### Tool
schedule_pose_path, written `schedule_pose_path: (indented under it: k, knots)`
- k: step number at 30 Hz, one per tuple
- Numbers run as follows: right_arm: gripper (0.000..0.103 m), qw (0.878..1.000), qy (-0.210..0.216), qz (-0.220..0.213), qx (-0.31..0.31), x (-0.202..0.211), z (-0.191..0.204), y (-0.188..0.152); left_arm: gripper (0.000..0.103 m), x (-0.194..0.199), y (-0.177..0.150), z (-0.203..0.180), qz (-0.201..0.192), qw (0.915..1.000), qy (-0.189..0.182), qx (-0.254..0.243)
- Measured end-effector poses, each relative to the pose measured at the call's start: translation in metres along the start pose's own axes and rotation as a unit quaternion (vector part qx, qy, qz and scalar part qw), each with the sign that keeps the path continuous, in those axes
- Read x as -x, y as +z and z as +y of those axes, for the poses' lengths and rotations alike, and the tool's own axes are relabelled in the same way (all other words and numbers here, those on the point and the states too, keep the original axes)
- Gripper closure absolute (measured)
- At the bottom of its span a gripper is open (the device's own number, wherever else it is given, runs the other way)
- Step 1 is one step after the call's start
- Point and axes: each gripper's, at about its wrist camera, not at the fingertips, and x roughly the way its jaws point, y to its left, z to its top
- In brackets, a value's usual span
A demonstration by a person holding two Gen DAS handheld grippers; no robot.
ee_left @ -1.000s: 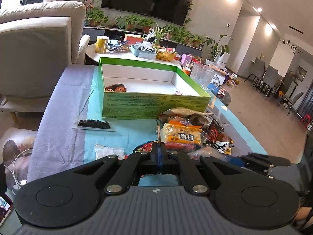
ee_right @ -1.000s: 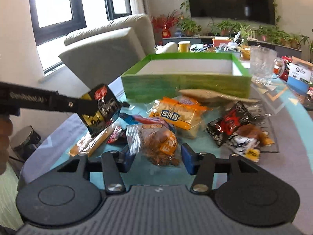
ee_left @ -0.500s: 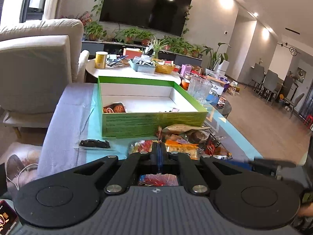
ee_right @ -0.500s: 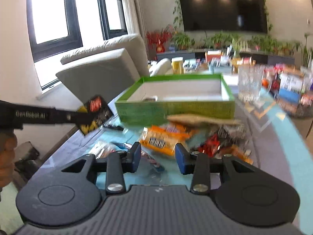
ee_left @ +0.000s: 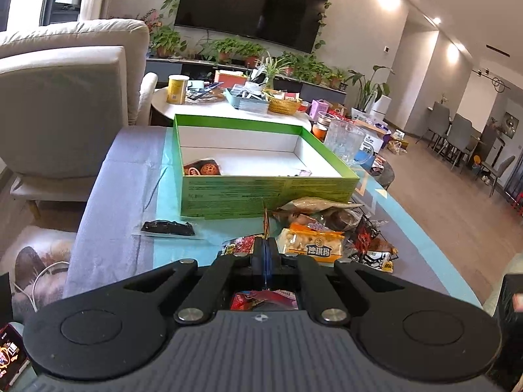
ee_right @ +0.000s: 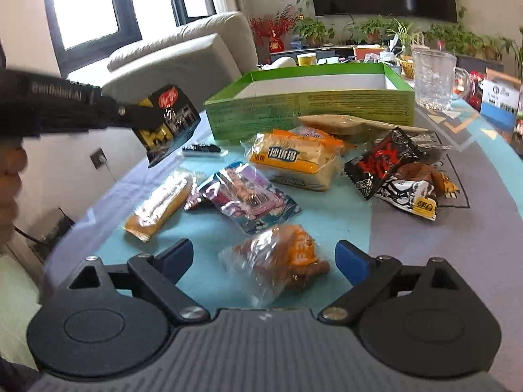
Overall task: Organize snacks
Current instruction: 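Grasp the clear bag of brown snacks with the right tool while the left tool holds its packet, then lower the clear bag into the box with the right tool while the left tool drops the black packet in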
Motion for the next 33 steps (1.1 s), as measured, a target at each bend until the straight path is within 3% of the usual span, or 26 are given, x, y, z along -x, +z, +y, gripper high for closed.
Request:
schedule_pose_path:
  k: [5, 11, 19, 29, 33]
  knots:
    - [0.038, 0.998, -0.044, 0.0, 0.04, -0.001, 0.005, -0.004, 0.102, 0.001, 0.005, 0.0, -0.007, 1.0, -0.002, 0.003]
    - [0.051, 0.999, -0.025, -0.023, -0.012, 0.014, -0.016, 0.006, 0.102, -0.002, 0.005, -0.004, -0.007, 1.0, -0.005, 0.004]
    - [0.051, 0.998, -0.023, -0.06, -0.019, 0.023, -0.019, 0.03, 0.102, -0.004, 0.019, -0.01, -0.027, 0.9995, -0.018, 0.003]
    - [0.051, 0.988, -0.042, -0.148, -0.009, 0.023, -0.038, 0.1, 0.102, -0.028, 0.062, -0.018, -0.076, 0.997, -0.011, 0.01]
    - [0.051, 0.986, -0.038, -0.157, -0.032, 0.005, -0.056, 0.127, 0.102, -0.048, 0.078, -0.018, -0.077, 0.997, -0.004, 0.007]
